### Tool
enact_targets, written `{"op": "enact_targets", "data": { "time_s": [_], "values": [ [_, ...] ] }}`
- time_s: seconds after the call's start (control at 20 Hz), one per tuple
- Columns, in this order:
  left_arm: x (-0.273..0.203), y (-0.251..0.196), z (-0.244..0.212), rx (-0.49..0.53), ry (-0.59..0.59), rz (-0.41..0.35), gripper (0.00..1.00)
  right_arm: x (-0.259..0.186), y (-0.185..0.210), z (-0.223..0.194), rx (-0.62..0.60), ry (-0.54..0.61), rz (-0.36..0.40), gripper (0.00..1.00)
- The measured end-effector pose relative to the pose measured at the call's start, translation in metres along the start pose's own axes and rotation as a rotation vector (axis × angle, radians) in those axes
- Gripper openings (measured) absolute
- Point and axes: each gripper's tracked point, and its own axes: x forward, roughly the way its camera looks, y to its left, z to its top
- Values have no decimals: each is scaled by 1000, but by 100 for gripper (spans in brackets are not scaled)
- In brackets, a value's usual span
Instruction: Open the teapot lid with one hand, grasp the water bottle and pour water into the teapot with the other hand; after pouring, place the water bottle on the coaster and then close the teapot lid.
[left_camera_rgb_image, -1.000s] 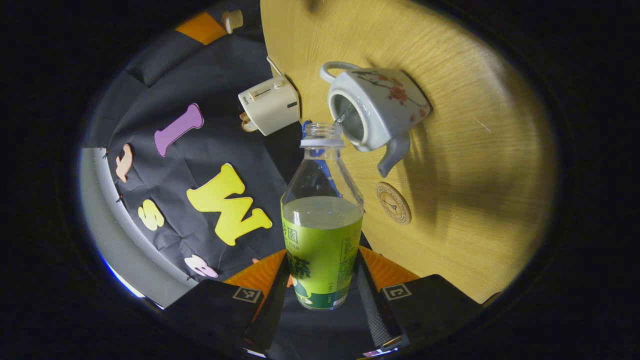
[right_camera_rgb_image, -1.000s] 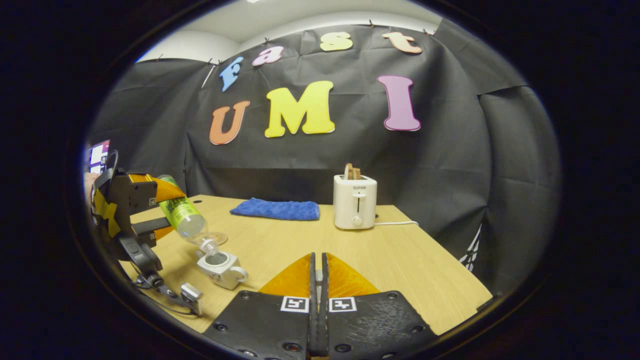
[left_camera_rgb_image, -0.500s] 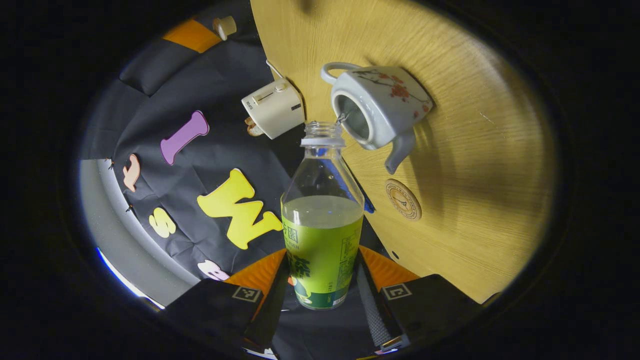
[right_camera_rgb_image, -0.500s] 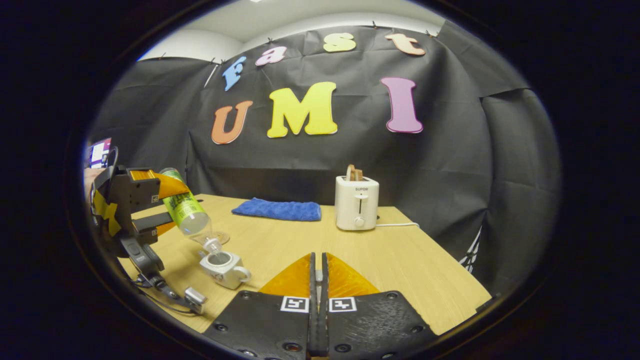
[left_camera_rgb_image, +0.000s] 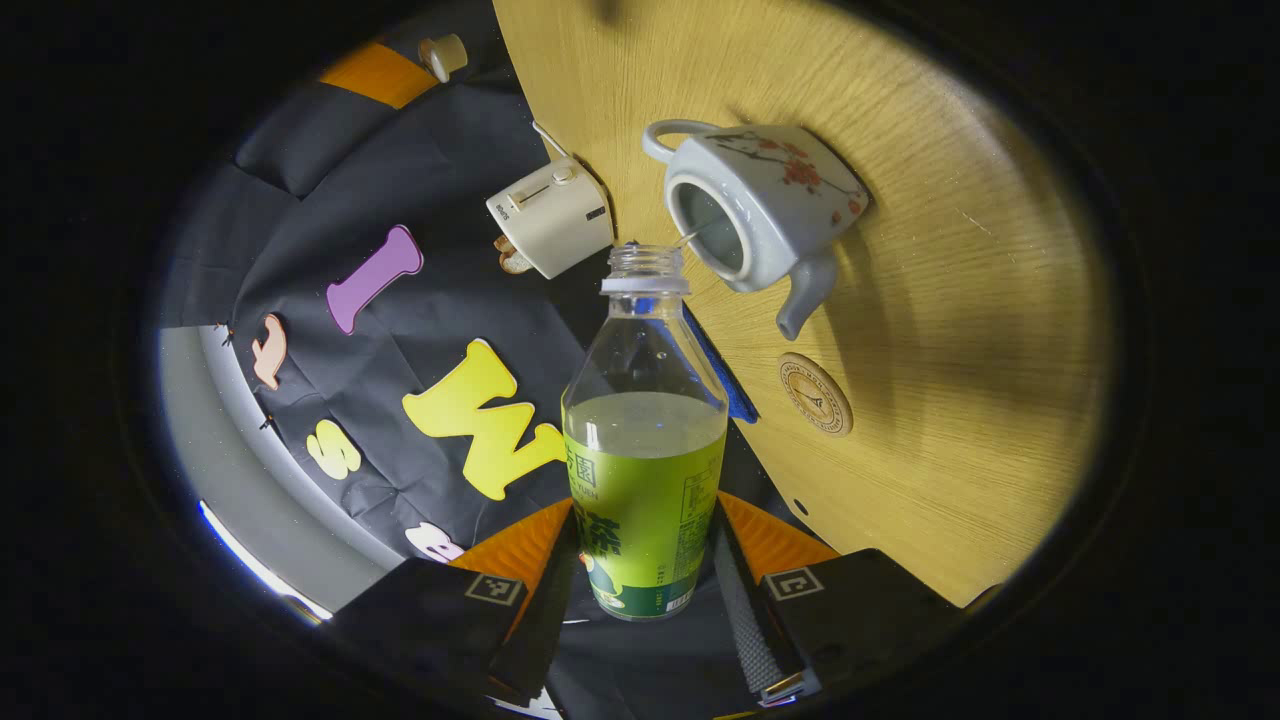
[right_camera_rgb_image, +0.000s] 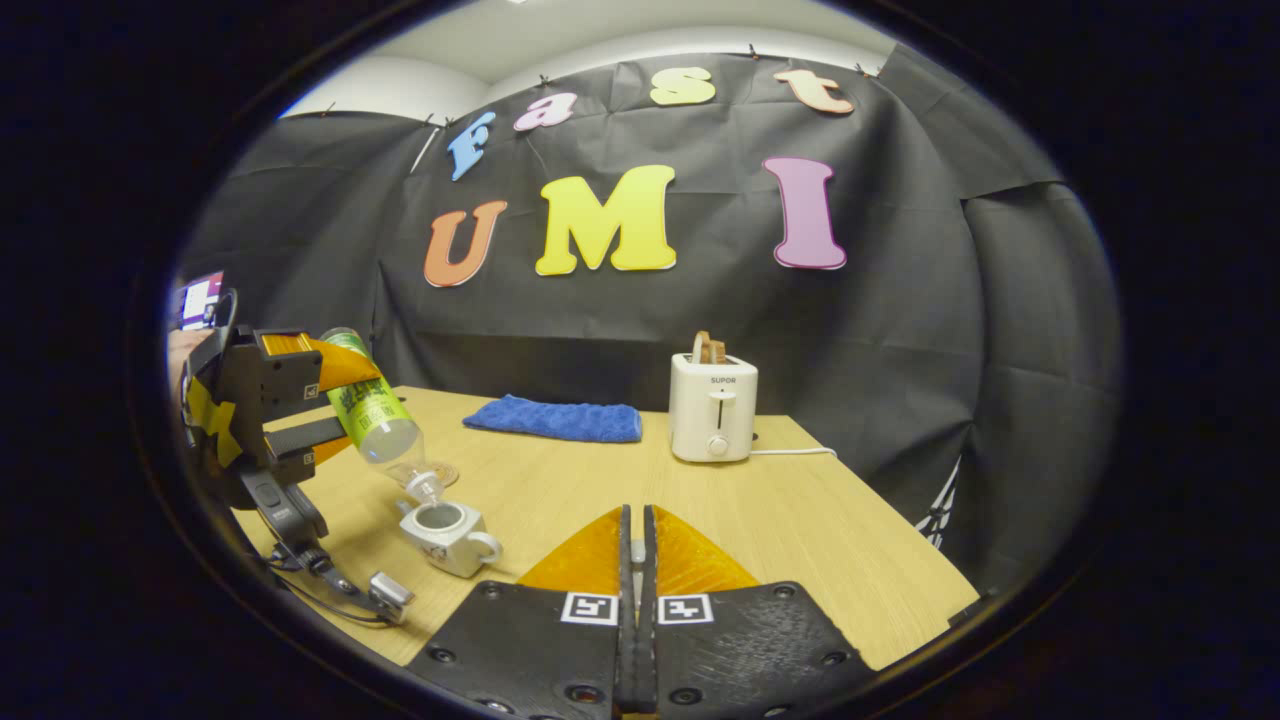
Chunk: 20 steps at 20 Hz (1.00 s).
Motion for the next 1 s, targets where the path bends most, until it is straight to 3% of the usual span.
{"op": "enact_targets", "data": {
  "time_s": [0.35, 0.55, 0.8, 1.0],
  "values": [
    [1, 3, 1, -17, -11, 6, 73, -3, 1, 3, -11, -10, -4, 0],
    [4, 2, -9, -104, 2, -3, 70, -3, 1, 4, 2, -12, 1, 0],
    [3, -10, -11, -316, 1, -25, 72, -10, -2, 16, 27, -28, -8, 0],
    [-4, -33, -3, -590, -8, -75, 72, -20, 3, 29, 37, -55, -1, 0]
  ]
}}
